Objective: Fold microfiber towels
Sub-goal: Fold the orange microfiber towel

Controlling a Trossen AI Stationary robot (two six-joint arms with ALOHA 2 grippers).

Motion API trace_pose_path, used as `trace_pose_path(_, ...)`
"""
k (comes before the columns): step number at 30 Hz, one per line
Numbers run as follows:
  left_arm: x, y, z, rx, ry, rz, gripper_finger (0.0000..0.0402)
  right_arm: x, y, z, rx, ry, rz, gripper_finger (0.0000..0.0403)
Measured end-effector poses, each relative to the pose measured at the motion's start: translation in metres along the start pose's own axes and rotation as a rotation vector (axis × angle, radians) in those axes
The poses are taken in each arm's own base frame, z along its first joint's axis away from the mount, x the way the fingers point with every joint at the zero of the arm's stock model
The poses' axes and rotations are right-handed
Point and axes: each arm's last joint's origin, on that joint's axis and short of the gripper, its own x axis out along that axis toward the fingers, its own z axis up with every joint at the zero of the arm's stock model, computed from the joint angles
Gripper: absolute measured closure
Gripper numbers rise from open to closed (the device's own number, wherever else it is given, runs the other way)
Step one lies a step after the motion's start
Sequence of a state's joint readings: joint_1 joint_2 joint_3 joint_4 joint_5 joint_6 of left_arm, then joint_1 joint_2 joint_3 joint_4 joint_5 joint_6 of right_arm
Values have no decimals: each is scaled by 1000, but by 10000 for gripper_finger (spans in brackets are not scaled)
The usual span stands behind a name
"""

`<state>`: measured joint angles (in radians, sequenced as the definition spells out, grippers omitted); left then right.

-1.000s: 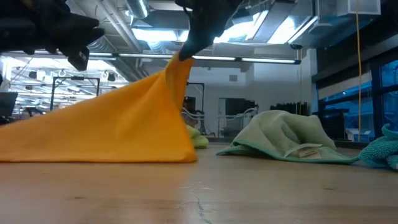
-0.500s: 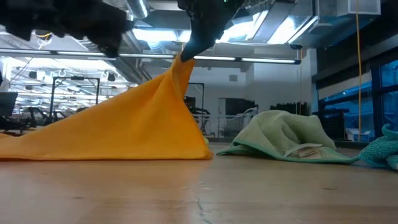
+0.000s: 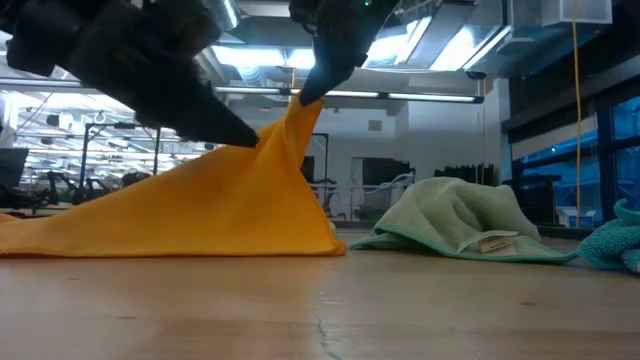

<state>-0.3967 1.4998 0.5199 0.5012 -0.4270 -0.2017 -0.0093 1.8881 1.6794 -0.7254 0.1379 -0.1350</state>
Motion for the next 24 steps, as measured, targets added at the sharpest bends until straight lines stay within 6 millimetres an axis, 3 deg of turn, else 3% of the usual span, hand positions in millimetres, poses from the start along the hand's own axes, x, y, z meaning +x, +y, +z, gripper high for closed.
trace_pose_path(5,28,-22,1,77,22,53,319,0,0,0,0,1,0,395)
trace_pose_path(11,52,-32,-4,93,62,67,319,0,0,0,0,4,1,395)
trace_pose_path(20,55,-36,-3,108,65,57,318,-1,0,-1,-1,13,2,395)
trace_pose_path(24,56,-32,-4,33,77,75,297,-1,0,-1,1,13,7,395)
